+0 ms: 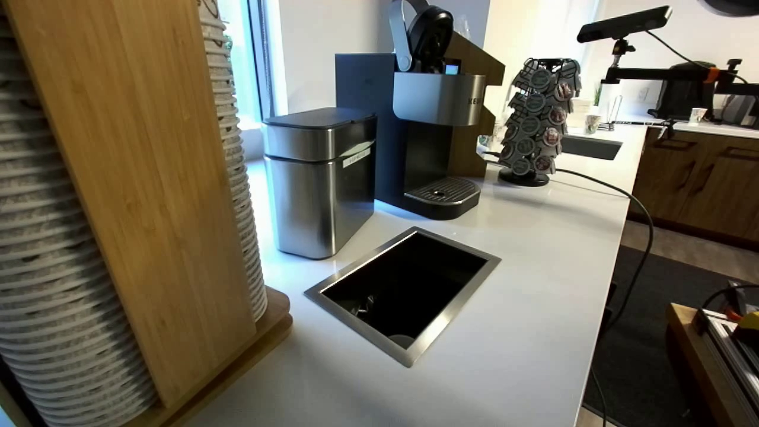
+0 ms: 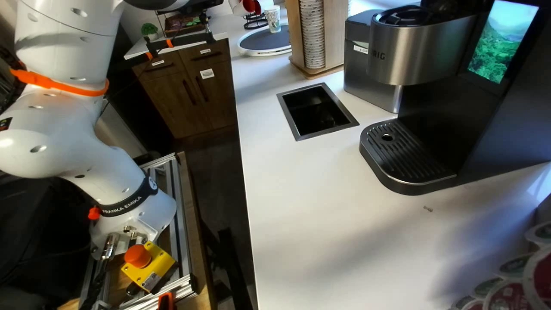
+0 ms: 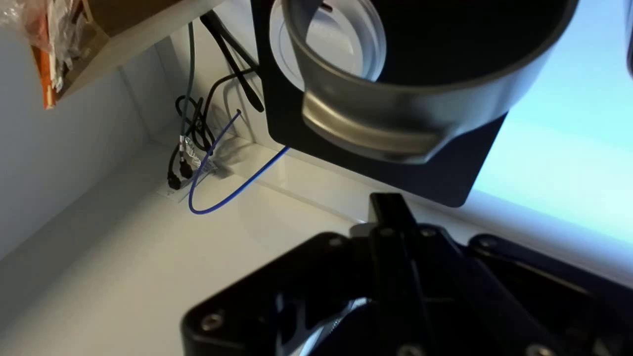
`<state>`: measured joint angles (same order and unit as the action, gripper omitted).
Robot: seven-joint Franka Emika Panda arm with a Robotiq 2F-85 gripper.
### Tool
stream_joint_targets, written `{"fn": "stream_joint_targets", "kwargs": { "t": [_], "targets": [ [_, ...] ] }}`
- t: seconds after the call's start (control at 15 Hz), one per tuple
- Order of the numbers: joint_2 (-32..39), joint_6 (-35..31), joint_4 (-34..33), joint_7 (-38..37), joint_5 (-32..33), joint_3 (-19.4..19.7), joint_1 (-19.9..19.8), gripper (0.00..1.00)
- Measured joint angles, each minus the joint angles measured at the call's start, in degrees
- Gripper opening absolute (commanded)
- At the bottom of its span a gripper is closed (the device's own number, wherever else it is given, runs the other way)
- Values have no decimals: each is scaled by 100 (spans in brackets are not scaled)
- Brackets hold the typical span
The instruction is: Close the top on the coffee maker
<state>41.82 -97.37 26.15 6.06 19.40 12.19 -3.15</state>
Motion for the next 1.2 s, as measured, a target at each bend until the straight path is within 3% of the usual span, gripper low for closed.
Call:
{"fn": "stream_joint_targets", "kwargs": {
  "t": [0.6, 1.2],
  "targets": [
    [-35, 725, -20, 11, 50, 61, 5, 0],
    [-406, 1958, -19, 10, -34, 35, -42, 0]
  ]
}}
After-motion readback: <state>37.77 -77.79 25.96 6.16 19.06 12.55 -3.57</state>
